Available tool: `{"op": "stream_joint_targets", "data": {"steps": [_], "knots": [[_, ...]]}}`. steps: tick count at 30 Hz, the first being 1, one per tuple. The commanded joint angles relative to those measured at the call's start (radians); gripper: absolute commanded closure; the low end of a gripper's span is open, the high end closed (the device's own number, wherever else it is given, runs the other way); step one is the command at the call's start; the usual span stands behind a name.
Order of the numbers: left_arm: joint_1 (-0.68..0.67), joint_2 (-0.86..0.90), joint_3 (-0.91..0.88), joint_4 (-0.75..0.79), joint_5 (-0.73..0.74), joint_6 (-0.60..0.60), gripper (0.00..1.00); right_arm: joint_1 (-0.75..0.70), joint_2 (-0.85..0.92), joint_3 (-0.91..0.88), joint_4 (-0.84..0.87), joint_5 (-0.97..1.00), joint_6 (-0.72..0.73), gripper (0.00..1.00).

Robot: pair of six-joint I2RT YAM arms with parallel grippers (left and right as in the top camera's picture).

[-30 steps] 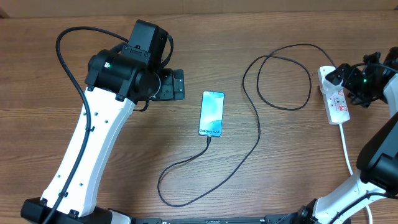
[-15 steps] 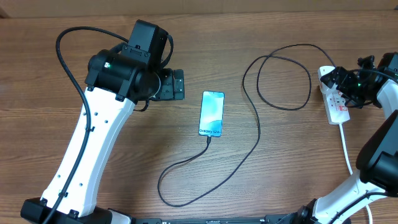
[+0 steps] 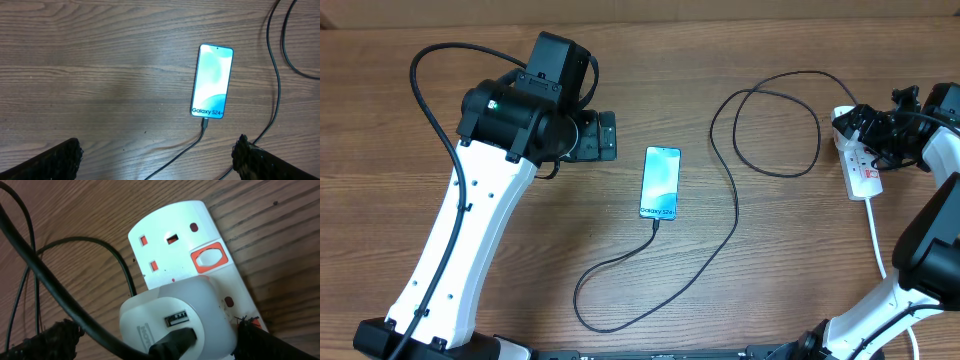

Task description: Plug charger to phone and switch on socket

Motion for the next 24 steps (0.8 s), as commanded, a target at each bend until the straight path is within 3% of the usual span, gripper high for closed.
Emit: {"op": "stream_joint_targets", "data": {"steps": [1, 24], "knots": [[-0.003, 0.004, 0.009, 0.003, -0.017, 0.012, 0.0, 0.005, 0.016, -0.005, -0.002, -0.031, -0.005, 0.0], [-0.002, 0.004, 0.009, 0.003, -0.017, 0.012, 0.0, 0.005, 0.016, -0.005, 0.02, 0.048, -0.012, 0.0]]}}
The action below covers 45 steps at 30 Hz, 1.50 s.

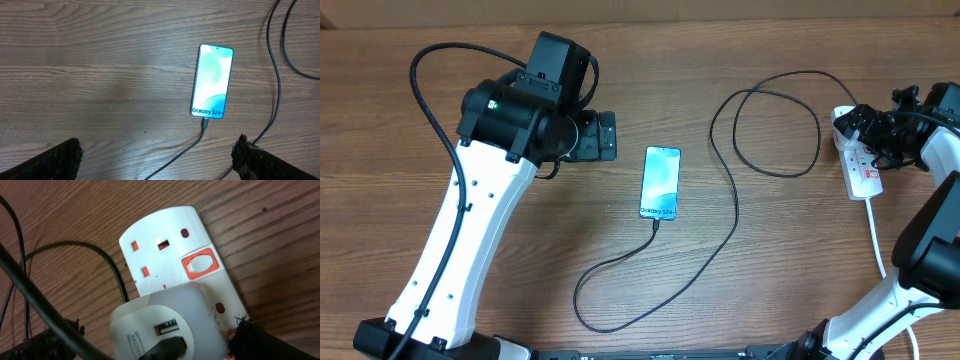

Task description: Plug charger to phone and switch on socket

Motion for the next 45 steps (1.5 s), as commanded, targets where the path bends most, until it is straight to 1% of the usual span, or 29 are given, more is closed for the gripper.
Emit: {"op": "stream_joint_targets", "data": {"steps": [1, 27, 45], "knots": [[-0.003, 0.004, 0.009, 0.003, -0.017, 0.012, 0.01, 0.004, 0.009, -0.005, -0.002, 0.013, -0.012, 0.0], [-0.002, 0.004, 0.009, 0.003, -0.017, 0.012, 0.0, 0.017, 0.009, -0.005, -0.067, -0.045, -0.012, 0.0], [-0.003, 0.004, 0.009, 0.003, -0.017, 0.012, 0.0, 0.018, 0.009, -0.005, -0.08, -0.138, -0.019, 0.0]]}}
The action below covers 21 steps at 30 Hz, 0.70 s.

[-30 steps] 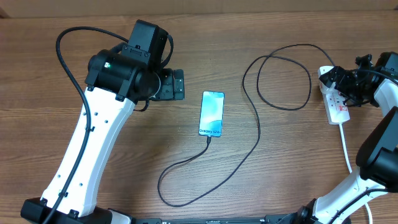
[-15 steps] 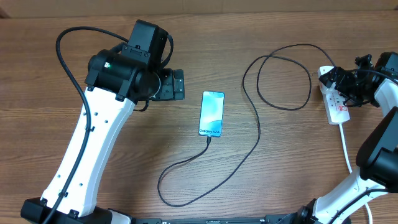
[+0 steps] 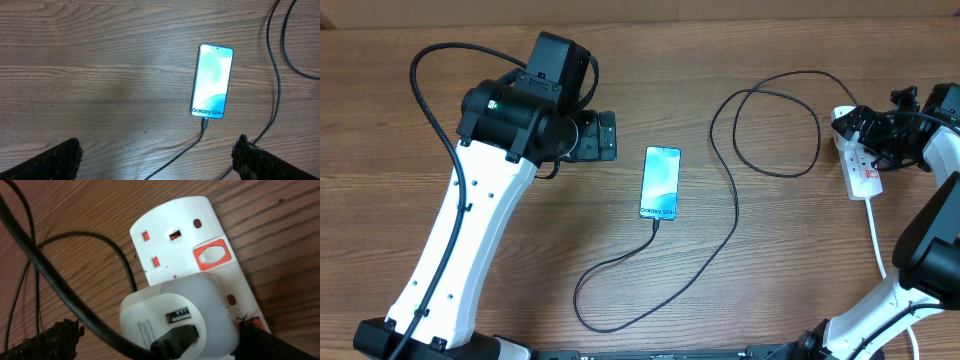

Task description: Plug charger to phone and switch on socket

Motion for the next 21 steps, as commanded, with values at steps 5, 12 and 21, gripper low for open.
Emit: {"op": "stream_joint_targets", "data": {"steps": [5, 12, 21], "knots": [[-0.003, 0.004, 0.009, 0.003, -0.017, 0.012, 0.01, 0.02, 0.008, -0.013, -0.032, -0.088, 0.01, 0.0], [-0.002, 0.004, 0.009, 0.003, -0.017, 0.012, 0.0, 0.02, 0.008, -0.013, -0.032, -0.079, 0.011, 0.0], [-0.001, 0.004, 0.009, 0.003, -0.017, 0.012, 0.01, 0.018, -0.002, 0.032, -0.106, 0.091, 0.088, 0.0]]}}
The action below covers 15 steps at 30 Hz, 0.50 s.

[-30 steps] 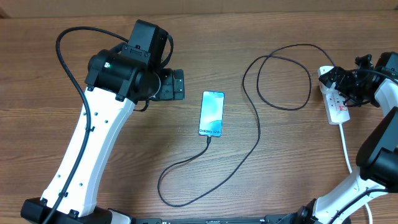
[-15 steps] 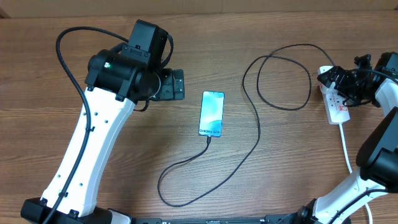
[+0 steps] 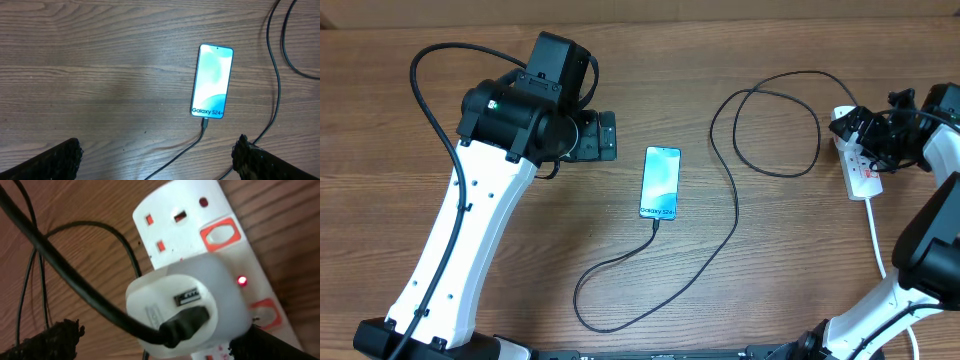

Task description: Plug charger to phone and switch on socket

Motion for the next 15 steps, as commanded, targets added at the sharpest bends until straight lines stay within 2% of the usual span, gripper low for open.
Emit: {"op": "stream_joint_targets", "data": {"steps": [1, 8, 15], "knots": [[-0.001, 0.004, 0.009, 0.003, -0.017, 0.012, 0.0, 0.01, -0.003, 0.023, -0.042, 0.094, 0.06, 0.0], [-0.001, 0.004, 0.009, 0.003, -0.017, 0.012, 0.0, 0.01, -0.083, 0.064, -0.102, 0.232, 0.128, 0.0], [-0.001, 0.004, 0.009, 0.003, -0.017, 0.012, 0.0, 0.01, -0.204, 0.064, -0.166, 0.273, 0.169, 0.0]]}}
